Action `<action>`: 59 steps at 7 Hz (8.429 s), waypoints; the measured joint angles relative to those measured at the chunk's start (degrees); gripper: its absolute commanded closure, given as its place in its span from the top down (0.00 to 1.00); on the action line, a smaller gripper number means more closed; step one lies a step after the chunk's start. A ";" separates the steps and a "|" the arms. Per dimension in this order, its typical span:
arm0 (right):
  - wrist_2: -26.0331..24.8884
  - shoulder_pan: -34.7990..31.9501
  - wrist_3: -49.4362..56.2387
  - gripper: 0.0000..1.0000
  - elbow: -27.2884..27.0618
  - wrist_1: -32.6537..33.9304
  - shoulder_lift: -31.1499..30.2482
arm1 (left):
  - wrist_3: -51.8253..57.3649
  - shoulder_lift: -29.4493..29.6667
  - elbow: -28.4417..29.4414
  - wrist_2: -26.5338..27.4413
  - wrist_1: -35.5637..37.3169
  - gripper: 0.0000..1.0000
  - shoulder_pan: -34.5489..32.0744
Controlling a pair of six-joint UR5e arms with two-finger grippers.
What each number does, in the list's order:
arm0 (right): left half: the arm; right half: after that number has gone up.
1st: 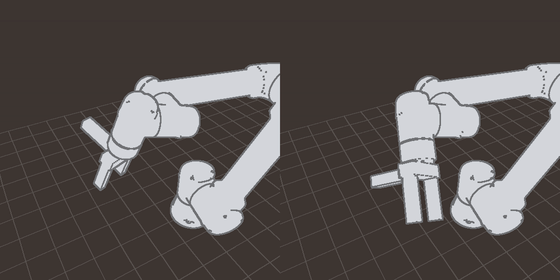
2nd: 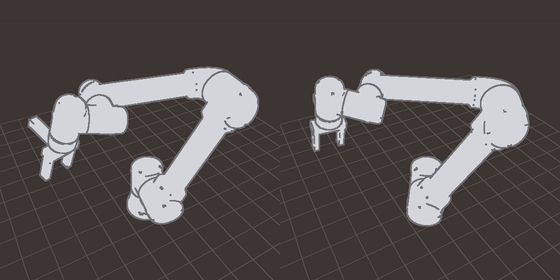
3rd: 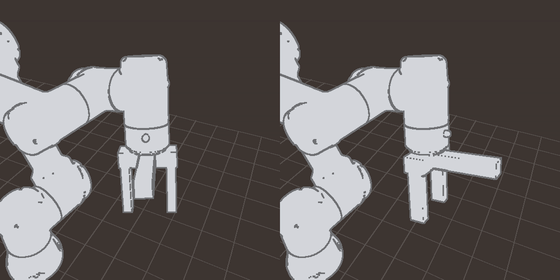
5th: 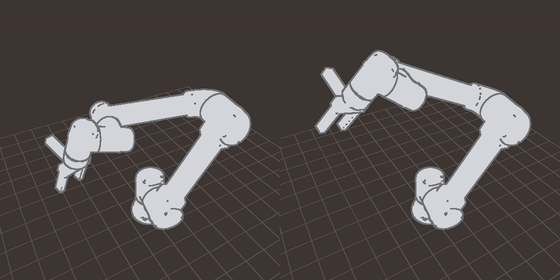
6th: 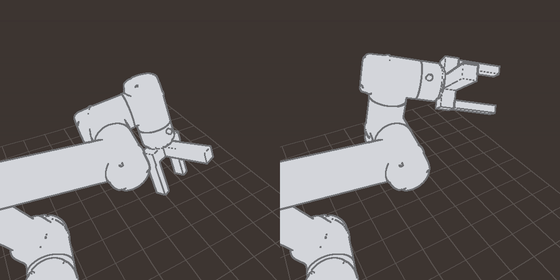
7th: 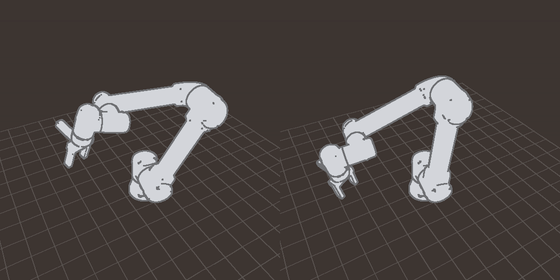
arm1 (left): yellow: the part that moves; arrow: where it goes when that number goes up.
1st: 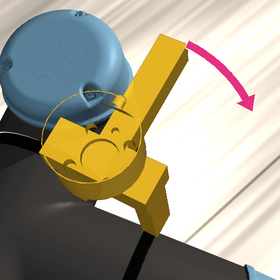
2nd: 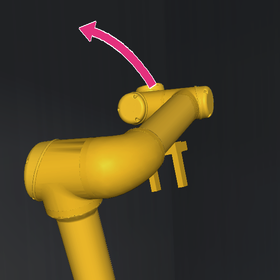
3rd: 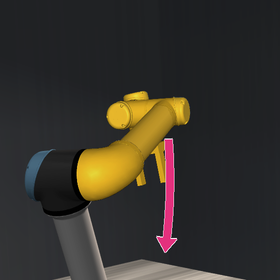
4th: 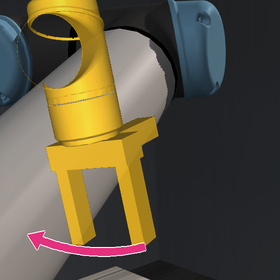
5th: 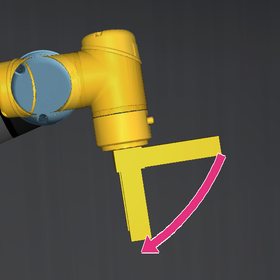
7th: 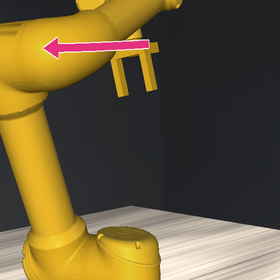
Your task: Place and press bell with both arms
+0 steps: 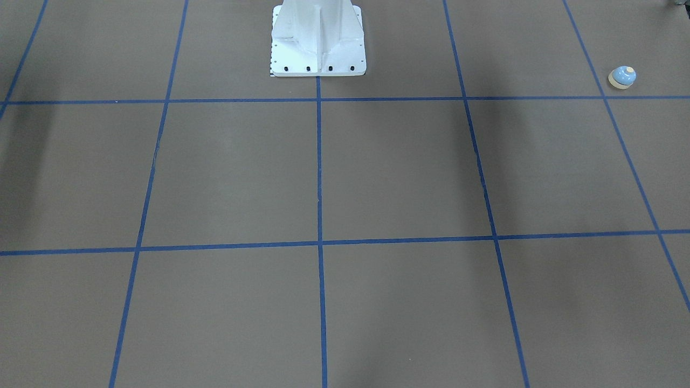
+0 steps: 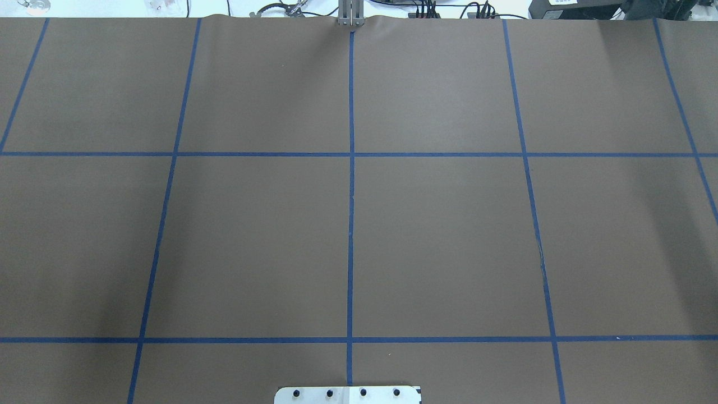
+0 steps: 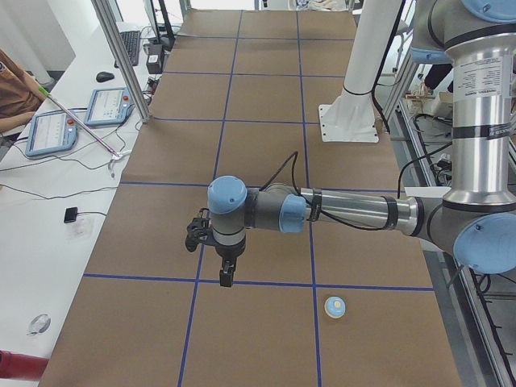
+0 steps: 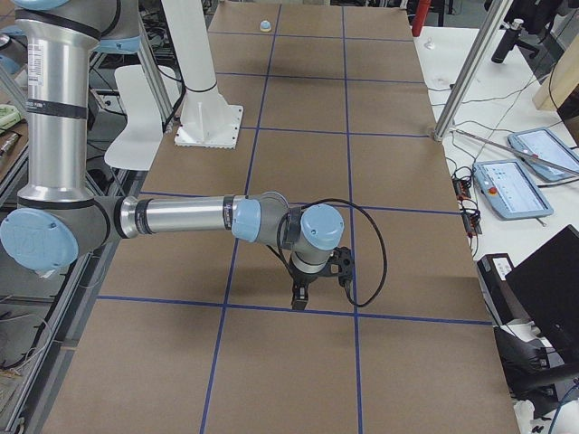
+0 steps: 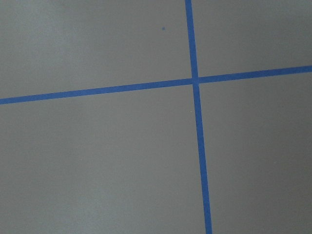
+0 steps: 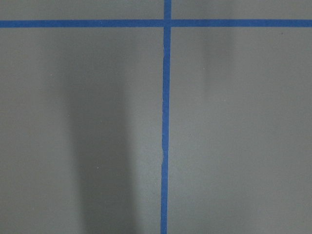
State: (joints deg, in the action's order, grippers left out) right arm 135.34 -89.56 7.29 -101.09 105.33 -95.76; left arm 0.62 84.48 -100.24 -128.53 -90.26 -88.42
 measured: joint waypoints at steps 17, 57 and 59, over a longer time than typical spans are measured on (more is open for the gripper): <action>-1.02 -0.62 -0.70 1.00 -5.58 0.14 0.42 | -119.34 -13.08 -28.06 33.30 31.06 1.00 54.96; -2.15 -2.42 -0.61 1.00 -8.89 0.64 -0.42 | -167.13 -16.00 2.50 38.31 15.19 0.00 80.78; -2.18 -2.76 -0.61 1.00 -9.95 0.80 -1.33 | -166.97 -16.53 1.90 39.00 15.20 0.00 80.36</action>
State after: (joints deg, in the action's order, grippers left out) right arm 133.16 -92.32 6.68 -111.04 106.13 -97.09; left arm -166.36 67.95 -98.34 -89.53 -75.06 -8.06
